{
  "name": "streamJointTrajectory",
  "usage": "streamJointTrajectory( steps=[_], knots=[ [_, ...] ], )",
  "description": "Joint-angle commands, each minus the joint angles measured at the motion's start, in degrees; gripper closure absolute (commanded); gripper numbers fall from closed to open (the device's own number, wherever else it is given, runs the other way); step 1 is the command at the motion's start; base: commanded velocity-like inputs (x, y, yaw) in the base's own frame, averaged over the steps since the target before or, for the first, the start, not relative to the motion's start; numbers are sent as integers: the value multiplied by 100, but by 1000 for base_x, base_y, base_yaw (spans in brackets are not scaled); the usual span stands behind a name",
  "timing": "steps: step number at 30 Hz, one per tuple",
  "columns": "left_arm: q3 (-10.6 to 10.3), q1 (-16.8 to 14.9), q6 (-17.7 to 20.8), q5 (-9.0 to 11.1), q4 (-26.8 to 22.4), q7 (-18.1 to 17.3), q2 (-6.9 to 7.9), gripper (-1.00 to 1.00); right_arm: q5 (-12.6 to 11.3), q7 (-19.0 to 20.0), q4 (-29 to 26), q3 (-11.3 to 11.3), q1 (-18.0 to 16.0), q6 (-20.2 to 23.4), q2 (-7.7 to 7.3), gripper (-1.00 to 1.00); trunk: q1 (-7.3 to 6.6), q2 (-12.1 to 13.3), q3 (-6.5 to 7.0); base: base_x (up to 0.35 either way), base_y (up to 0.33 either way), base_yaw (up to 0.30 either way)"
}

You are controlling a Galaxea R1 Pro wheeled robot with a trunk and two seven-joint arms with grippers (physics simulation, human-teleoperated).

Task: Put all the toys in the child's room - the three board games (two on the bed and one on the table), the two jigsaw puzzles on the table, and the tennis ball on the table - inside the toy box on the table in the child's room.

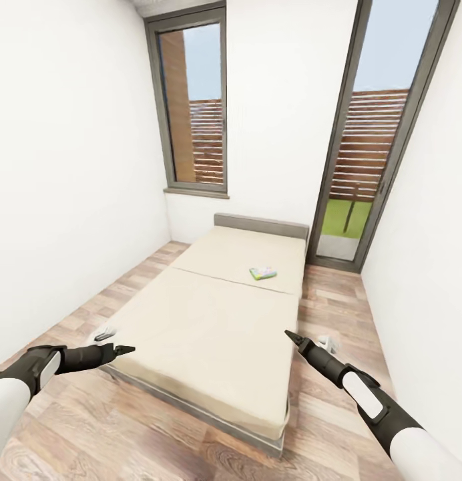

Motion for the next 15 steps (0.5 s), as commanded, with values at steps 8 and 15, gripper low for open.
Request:
streamJointTrajectory(
  steps=[8, 15],
  knots=[
    [51, -8, 36, -61, -4, -24, -12, -100, -55, 2, -3, 25, -7, 17, -8, -100, 4, -13, -13, 0, -88, 292],
    [51, -8, 36, -62, -4, -21, -21, -100, -55, 2, -3, 30, -6, 17, -8, -100, 4, -13, -13, 0, -7, 293]
  ],
)
